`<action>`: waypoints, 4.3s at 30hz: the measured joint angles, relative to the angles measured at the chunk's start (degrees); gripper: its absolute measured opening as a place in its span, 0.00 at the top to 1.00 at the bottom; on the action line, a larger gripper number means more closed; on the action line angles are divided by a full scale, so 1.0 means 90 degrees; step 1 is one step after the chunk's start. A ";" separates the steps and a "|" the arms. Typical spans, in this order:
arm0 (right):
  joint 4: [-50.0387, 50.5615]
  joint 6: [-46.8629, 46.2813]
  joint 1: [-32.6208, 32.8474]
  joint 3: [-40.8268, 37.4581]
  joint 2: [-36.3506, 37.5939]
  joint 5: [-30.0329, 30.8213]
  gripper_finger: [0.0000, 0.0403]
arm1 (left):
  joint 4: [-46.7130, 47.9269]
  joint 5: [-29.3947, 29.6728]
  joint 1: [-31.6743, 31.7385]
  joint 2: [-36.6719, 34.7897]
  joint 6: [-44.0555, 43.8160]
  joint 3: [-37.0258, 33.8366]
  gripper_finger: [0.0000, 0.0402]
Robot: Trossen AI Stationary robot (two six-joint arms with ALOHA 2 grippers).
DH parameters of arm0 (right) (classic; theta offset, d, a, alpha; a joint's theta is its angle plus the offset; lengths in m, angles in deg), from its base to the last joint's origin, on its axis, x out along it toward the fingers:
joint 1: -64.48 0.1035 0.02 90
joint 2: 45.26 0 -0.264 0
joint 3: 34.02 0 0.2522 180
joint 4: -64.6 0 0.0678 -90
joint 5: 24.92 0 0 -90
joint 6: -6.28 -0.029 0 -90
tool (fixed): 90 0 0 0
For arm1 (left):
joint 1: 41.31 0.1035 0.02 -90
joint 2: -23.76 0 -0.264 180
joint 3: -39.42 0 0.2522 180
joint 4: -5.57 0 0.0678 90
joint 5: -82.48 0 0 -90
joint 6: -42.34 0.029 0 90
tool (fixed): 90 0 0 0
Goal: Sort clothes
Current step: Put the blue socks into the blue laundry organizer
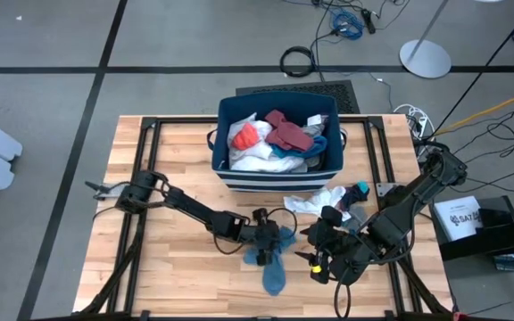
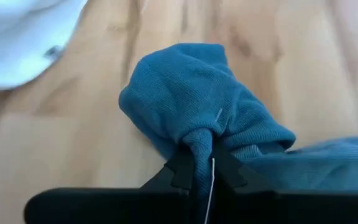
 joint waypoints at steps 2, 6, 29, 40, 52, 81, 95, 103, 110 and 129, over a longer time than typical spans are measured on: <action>0.0035 0.0000 0.0000 0.0000 0.0005 -0.0020 0.36 | 0.0431 0.0191 -0.0005 -0.0250 0.0176 -0.0012 0.95; 0.0178 -0.0006 0.0000 0.0000 0.0027 -0.0071 0.36 | 0.1351 0.0985 -0.0059 -0.0913 0.0473 -0.0012 0.96; -0.0745 0.2454 -0.0246 0.0005 0.0004 0.0330 0.36 | 0.3556 0.1385 -0.0685 -0.4418 0.1089 0.0001 0.96; -0.4027 0.7001 -0.0999 0.0005 -0.0607 0.0087 0.36 | 0.3677 0.0069 -0.0697 -0.4744 0.1409 0.0001 0.96; -0.4067 0.6727 -0.1619 0.0002 -0.1020 -0.0451 0.36 | 0.3655 -0.0157 -0.0678 -0.4747 0.1593 0.0001 0.96; -0.3539 0.6334 -0.1671 -0.0002 -0.0883 0.0366 0.99 | 0.3753 0.0482 -0.0578 -0.5140 0.1867 0.0004 0.56; -0.3627 0.7001 -0.1933 -0.0002 0.0722 0.1678 1.00 | 0.5079 0.0891 -0.0583 -0.7185 0.1529 -0.0154 0.55; -0.4336 0.7764 -0.3148 0.0000 0.1148 0.1481 1.00 | 0.4369 0.1192 -0.0580 -0.7706 0.1221 -0.1442 0.55; -0.4141 0.6677 -0.4666 0.0005 0.0942 -0.0740 1.00 | 0.1960 0.1166 -0.0583 -0.7746 0.1443 -0.2674 0.55; -0.3708 0.5734 -0.5641 0.0002 -0.0537 -0.2744 0.91 | 0.0864 -0.0137 -0.0583 -0.7138 0.2247 -0.2989 0.55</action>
